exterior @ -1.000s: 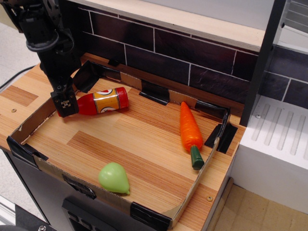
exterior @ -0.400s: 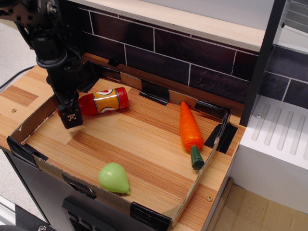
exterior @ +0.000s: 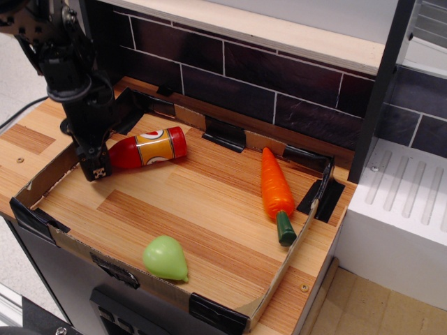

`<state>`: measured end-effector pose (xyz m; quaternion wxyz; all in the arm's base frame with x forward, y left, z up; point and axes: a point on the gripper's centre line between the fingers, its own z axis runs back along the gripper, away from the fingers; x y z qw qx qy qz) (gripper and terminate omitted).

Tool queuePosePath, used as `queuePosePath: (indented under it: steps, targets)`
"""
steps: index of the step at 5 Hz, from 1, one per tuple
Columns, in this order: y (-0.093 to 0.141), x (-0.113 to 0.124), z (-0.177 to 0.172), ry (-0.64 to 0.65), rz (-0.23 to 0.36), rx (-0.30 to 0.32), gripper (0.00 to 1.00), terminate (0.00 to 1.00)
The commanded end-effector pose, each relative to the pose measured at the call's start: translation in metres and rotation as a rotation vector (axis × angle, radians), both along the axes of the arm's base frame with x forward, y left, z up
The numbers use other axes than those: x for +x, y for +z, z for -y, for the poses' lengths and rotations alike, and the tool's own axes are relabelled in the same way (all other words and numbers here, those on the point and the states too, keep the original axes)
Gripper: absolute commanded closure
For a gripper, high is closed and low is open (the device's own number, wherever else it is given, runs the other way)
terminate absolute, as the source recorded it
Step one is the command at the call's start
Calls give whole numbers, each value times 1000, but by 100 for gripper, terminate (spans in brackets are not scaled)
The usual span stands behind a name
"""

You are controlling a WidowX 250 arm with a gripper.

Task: Upright hot sauce bottle

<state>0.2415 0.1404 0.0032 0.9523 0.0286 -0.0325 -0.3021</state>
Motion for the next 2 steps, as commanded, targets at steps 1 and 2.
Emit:
queuePosePath:
  steps: [1,2]
  targets:
    - [13,3,-5,-6,40,32,100,0]
    - [38,-3,-5,-11,-28,52,100,0]
